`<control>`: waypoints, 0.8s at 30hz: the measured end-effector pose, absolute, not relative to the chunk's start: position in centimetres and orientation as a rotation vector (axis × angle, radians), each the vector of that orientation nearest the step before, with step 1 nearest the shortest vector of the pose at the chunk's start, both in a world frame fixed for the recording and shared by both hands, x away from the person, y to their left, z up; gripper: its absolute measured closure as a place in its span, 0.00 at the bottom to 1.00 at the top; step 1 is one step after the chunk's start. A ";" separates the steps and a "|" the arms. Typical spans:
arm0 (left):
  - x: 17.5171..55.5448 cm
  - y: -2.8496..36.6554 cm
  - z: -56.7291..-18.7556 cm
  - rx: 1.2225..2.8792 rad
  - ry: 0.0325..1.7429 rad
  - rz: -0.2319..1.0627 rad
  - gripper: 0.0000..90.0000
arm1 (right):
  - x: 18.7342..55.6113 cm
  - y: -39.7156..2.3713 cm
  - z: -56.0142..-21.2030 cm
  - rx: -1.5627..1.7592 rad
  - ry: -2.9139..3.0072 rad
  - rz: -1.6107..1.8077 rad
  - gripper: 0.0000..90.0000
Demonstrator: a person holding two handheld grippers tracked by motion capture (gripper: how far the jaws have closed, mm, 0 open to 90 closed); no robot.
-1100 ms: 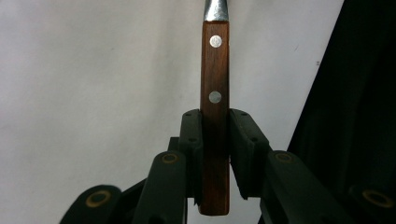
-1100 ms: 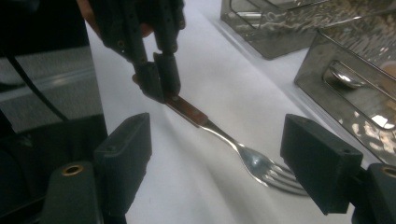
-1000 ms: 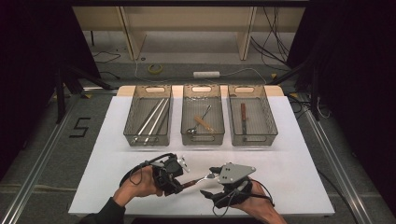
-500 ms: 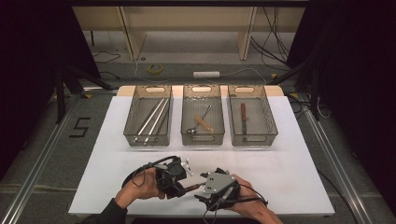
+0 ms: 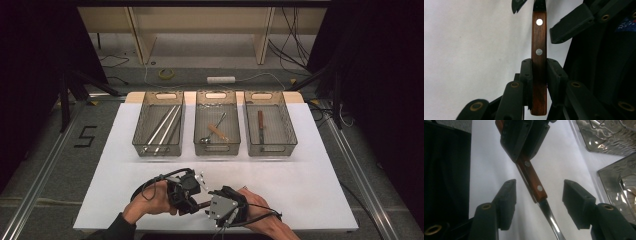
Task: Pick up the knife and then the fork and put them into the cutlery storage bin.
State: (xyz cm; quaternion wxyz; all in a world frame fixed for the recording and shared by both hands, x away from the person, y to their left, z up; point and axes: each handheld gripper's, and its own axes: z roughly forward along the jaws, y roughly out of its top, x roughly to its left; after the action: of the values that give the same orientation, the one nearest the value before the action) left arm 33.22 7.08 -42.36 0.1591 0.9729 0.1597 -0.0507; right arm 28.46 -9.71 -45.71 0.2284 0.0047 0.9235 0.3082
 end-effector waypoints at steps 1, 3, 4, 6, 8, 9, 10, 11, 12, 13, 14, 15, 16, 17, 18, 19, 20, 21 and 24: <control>33.2 7.1 -42.4 2.781 0.457 -0.146 0.84 | 28.4 -9.7 -45.7 0.003 2.541 0.841 0.54; 33.2 7.1 -42.3 2.781 0.459 -0.153 0.84 | 28.3 -9.6 -45.8 -0.017 2.525 0.825 0.57; 33.2 7.1 -42.3 2.781 0.460 -0.157 0.84 | 28.2 -9.5 -45.9 -0.022 2.522 0.820 0.58; 33.1 7.0 -42.3 2.774 0.471 -0.160 0.84 | 28.1 -9.4 -46.0 -0.040 2.516 0.816 0.61; 33.2 7.0 -42.3 2.776 0.465 -0.163 0.84 | 28.0 -9.3 -46.1 -0.051 2.502 0.808 0.64; 33.2 7.0 -42.3 2.781 0.463 -0.165 0.84 | 27.9 -9.3 -46.1 -0.052 2.497 0.803 0.65; 33.1 7.0 -42.3 2.778 0.463 -0.164 0.84 | 27.9 -9.2 -46.2 -0.062 2.493 0.794 0.66; 33.1 7.0 -42.3 2.779 0.459 -0.165 0.84 | 27.8 -9.2 -46.2 -0.074 2.491 0.784 0.67; 33.1 7.0 -42.3 2.779 0.453 -0.164 0.84 | 27.8 -9.2 -46.2 -0.084 2.483 0.778 0.68; 33.1 6.9 -42.3 2.777 0.453 -0.167 0.84 | 27.8 -9.1 -46.3 -0.105 2.487 0.768 0.69; 33.1 6.9 -42.2 2.777 0.452 -0.167 0.84 | 27.7 -9.1 -46.3 -0.108 2.484 0.757 0.70; 33.0 6.9 -42.2 2.776 0.453 -0.169 0.84 | 27.8 -9.1 -46.3 -0.139 2.480 0.735 0.72; 33.0 6.8 -42.2 2.776 0.449 -0.174 0.84 | 27.7 -9.1 -46.3 -0.151 2.479 0.717 0.72; 33.0 6.8 -42.2 2.777 0.446 -0.177 0.84 | 27.7 -9.1 -46.3 -0.155 2.475 0.723 0.74; 33.0 6.8 -42.2 2.775 0.448 -0.178 0.84 | 27.7 -9.1 -46.4 -0.168 2.471 0.717 0.75; 33.0 6.8 -42.2 2.776 0.448 -0.178 0.84 | 27.7 -9.1 -46.3 -0.178 2.468 0.706 0.76; 33.0 6.8 -42.1 2.773 0.451 -0.178 0.84 | 27.5 -9.0 -46.4 -0.171 2.470 0.705 0.79; 33.0 6.8 -42.1 2.773 0.453 -0.180 0.84 | 27.5 -8.9 -46.5 -0.172 2.463 0.706 0.80; 33.0 6.8 -42.1 2.768 0.451 -0.179 0.84 | 27.4 -8.8 -46.5 -0.203 2.458 0.679 0.82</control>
State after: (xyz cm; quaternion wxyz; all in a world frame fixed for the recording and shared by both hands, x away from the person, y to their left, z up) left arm 32.98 6.80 -42.15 0.1650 0.9715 0.1583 -0.0628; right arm 27.38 -8.84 -46.48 0.2876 -0.0759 0.9203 0.2541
